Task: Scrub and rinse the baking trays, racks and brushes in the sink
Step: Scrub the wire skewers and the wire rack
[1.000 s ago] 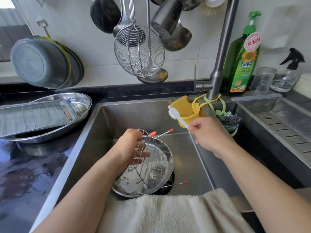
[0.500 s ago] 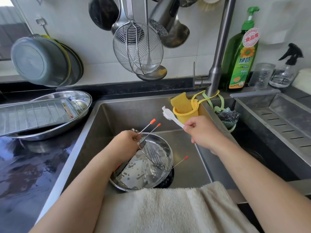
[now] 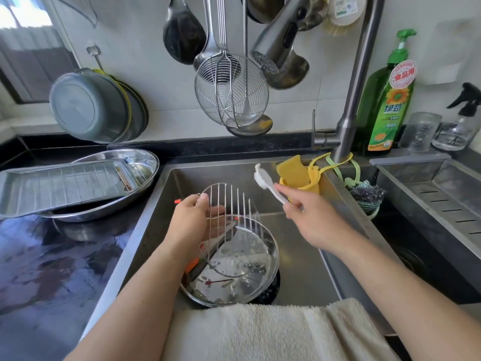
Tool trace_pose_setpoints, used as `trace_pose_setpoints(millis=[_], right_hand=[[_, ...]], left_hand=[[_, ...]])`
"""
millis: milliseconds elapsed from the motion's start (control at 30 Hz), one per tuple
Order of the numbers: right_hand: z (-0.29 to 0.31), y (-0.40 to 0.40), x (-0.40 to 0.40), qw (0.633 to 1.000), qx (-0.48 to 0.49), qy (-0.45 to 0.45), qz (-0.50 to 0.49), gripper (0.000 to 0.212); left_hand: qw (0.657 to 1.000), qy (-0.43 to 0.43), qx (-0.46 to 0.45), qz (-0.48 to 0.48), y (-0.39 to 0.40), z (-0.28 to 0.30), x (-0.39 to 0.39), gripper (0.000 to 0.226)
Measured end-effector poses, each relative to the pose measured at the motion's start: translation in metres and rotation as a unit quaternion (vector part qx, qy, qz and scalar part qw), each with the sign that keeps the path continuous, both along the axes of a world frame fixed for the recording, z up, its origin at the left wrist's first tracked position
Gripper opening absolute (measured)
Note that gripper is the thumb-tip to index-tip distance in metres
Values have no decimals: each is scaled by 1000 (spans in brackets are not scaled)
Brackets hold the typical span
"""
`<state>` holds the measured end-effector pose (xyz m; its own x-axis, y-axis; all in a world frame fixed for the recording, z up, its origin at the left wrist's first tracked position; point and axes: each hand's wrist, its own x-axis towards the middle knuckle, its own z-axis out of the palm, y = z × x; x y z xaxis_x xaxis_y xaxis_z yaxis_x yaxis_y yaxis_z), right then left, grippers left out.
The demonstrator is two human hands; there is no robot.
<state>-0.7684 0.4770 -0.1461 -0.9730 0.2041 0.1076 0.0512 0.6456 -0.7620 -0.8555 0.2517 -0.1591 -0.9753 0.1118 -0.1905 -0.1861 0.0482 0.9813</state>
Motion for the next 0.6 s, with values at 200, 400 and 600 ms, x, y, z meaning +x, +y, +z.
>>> trace_pose_setpoints(millis=[200,400,600], right_hand=[[-15,-4,-12,995,87,-42,-37,52],[-4,-30,6,977,145,-66,143,47],[-7,3,-9,987,136,-85,28,45]], left_hand=[[989,-42,136,-31,8,6,7,30],[991,-53,118,-45,9,3,4,32],[981,-76,177,2,6,0,0,32]])
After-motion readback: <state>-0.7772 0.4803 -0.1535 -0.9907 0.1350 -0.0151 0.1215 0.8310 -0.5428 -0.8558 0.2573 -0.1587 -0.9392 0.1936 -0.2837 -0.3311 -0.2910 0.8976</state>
